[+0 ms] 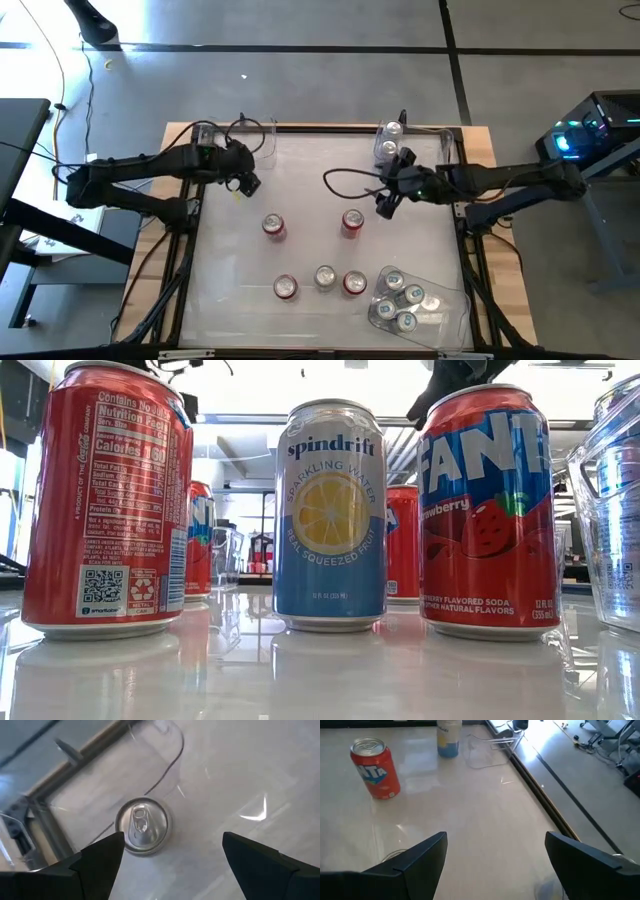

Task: Sort soda cans
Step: Put the blue white soda can into the top right transparent bin

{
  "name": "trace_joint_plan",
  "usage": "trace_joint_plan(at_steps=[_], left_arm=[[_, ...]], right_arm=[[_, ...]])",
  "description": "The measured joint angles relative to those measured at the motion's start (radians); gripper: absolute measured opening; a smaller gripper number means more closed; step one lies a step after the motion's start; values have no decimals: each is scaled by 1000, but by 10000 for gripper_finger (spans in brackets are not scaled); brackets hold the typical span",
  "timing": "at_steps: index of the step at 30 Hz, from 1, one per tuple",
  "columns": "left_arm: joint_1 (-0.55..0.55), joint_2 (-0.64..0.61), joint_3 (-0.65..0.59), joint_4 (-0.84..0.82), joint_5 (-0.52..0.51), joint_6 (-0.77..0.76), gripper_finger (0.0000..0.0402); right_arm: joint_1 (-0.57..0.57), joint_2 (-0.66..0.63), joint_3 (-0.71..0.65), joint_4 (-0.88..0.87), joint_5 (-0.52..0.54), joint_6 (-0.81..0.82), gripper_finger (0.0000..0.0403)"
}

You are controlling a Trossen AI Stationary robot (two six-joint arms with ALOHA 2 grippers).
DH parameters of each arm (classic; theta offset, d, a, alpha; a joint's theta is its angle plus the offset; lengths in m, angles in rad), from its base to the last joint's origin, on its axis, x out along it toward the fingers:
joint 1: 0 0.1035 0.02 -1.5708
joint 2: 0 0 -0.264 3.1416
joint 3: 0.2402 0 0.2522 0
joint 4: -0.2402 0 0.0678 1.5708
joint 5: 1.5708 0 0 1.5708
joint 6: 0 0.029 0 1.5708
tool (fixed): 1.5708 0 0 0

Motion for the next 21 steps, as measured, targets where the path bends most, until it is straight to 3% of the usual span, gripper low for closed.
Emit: trace_joint_plan(at_steps=[10,14,21], left_arm=[[231,0,-150,180,133,141,334],[267,-1,-211,277,206,163,334],[271,5,-258,324,218,173,324]], right_arm=[[41,0,0,0,56,9,332],[41,0,0,0,58,11,332],[41,0,0,0,58,18,332]])
